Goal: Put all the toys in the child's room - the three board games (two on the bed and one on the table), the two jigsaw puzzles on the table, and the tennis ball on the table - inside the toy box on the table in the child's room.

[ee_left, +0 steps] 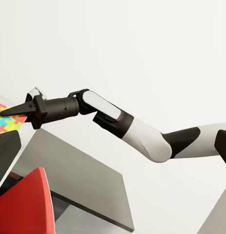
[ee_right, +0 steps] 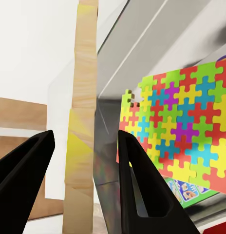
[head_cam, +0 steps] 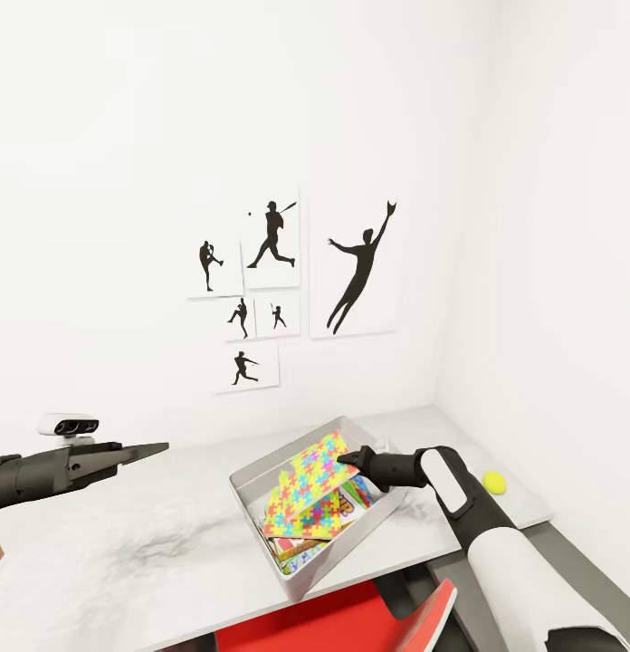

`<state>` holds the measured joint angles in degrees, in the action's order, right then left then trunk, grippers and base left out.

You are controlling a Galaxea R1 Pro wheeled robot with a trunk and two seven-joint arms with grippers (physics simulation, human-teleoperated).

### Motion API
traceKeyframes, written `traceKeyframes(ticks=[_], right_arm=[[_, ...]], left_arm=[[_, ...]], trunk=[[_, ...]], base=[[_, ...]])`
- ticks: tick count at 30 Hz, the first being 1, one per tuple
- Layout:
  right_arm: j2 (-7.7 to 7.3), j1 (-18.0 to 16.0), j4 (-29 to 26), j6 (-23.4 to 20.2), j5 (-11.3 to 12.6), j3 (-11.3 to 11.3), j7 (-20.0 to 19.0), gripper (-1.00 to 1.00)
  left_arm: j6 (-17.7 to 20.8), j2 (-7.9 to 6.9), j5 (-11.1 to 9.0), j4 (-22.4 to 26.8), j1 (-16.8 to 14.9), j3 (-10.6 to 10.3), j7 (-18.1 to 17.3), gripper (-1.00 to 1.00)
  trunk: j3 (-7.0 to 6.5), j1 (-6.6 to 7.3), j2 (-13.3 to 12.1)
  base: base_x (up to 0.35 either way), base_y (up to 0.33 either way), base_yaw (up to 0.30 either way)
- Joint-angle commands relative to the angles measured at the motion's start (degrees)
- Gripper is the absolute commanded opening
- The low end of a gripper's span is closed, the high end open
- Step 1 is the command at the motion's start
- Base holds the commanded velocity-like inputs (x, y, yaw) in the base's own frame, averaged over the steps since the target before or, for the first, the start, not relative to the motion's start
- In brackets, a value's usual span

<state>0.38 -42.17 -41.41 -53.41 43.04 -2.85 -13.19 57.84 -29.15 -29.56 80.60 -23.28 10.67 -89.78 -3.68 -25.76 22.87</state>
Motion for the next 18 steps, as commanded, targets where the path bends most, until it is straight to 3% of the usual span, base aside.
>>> traceKeyframes(ticks=[1, 10, 18], right_arm=[[-0.01, -0.02, 0.01, -0.12, -0.58, 0.03, -0.52, -1.00], [-0.03, -0.10, 0.16, -0.05, -0.82, 0.03, -0.43, -1.00], [0.89, -0.14, 0.86, -0.07, -5.28, 0.09, -0.43, -1.00]], left_arm=[[0.61, -0.02, 0.02, 0.00, -0.01, 0.01, -0.22, 1.00], [0.61, 0.00, 0.02, 0.00, -0.01, -0.02, -0.22, 1.00], [0.61, 0.05, 0.02, 0.00, -0.01, -0.04, -0.22, 1.00]], trunk=[[0.03, -0.02, 0.05], [0.03, -0.02, 0.05], [0.03, -0.02, 0.05]], base=[[0.000, 0.000, 0.000], [0.000, 0.000, 0.000], [0.000, 0.000, 0.000]])
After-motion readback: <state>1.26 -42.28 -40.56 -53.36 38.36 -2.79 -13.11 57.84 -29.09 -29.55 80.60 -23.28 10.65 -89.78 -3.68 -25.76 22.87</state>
